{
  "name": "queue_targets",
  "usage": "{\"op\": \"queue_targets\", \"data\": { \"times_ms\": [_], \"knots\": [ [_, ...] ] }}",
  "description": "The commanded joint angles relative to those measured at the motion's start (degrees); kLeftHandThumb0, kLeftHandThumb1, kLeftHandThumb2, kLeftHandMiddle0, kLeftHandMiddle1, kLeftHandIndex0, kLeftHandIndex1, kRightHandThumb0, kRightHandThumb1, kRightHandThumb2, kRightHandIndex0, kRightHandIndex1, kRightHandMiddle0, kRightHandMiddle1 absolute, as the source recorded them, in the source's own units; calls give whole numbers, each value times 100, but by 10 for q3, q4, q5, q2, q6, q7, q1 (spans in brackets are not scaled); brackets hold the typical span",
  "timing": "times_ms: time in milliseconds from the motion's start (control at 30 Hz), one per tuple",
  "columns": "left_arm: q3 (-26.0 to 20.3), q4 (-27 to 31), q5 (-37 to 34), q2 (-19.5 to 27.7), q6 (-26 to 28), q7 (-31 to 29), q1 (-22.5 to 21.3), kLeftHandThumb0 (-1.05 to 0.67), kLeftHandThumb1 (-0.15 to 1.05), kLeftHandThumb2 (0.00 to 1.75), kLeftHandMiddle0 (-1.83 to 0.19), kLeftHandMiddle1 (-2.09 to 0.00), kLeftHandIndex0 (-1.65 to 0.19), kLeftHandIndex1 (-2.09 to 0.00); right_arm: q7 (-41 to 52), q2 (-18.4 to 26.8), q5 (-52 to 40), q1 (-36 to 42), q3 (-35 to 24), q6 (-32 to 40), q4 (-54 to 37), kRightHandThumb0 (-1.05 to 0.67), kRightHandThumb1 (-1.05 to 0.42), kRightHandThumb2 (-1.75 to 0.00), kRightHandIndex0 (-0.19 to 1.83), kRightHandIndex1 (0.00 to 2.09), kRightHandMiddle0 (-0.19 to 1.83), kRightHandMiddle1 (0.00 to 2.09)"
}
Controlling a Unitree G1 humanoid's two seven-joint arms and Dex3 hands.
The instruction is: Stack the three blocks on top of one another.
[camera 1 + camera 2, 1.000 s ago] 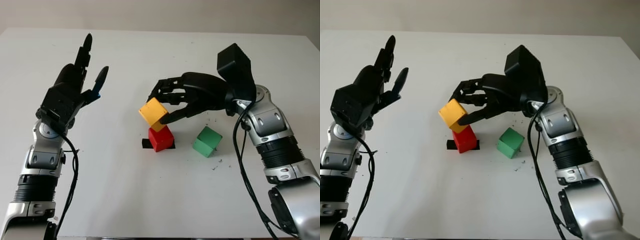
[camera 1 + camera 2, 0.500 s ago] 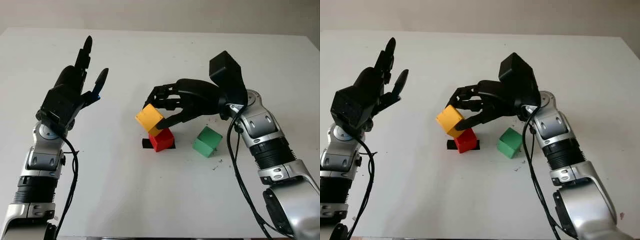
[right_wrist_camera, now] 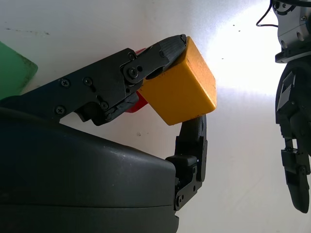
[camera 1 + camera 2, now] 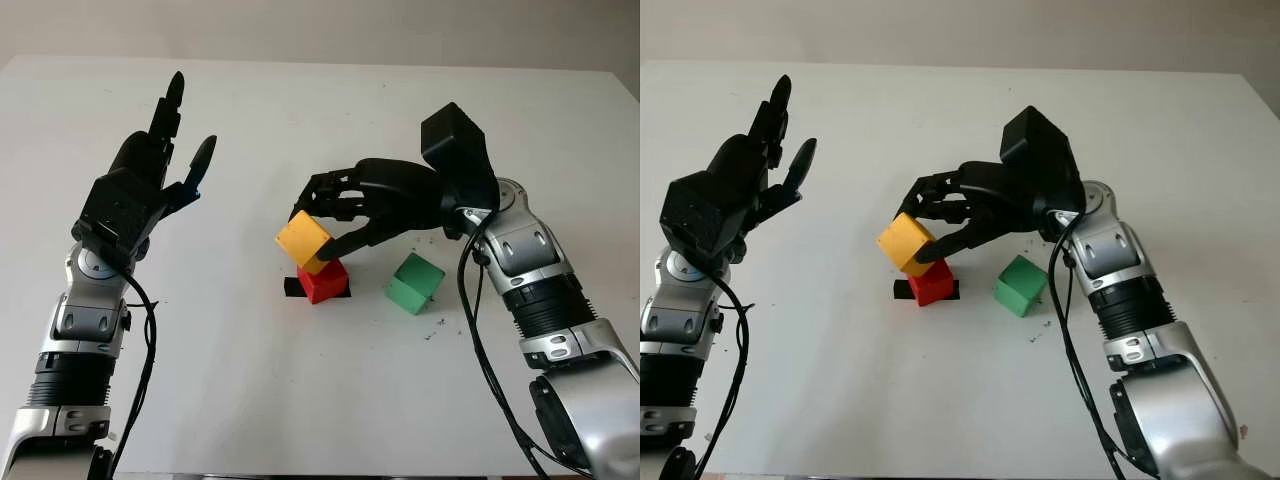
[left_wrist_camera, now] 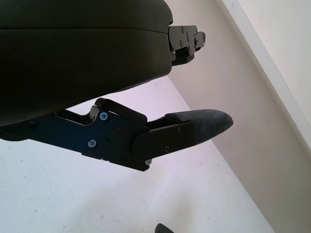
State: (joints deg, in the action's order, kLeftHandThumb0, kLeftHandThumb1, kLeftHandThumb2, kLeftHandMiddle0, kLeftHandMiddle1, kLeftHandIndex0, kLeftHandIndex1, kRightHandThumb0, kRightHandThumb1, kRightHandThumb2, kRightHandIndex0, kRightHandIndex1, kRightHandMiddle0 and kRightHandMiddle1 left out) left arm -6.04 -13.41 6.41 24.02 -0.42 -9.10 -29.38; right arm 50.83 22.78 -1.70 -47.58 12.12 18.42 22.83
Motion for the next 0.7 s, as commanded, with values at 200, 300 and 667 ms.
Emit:
{"op": "queue_targets", "data": {
  "times_ms": [200,300,667],
  "knots": [
    [-2,8,-3,11,-2,-4,5,-66,105,64,16,-5,14,-5,-1,16,11,17,-2,-15,-7,-38,-89,-5,17,6,44,130],
    [-1,8,1,12,-2,-2,4,-66,105,64,16,-5,14,-5,-3,18,17,21,-2,-19,-6,-38,-89,-5,17,6,44,131],
    [-3,13,-4,10,1,-6,6,-65,105,64,16,-5,15,-5,-6,24,47,33,10,-90,4,-35,-87,-5,16,5,42,128]
  ]
}}
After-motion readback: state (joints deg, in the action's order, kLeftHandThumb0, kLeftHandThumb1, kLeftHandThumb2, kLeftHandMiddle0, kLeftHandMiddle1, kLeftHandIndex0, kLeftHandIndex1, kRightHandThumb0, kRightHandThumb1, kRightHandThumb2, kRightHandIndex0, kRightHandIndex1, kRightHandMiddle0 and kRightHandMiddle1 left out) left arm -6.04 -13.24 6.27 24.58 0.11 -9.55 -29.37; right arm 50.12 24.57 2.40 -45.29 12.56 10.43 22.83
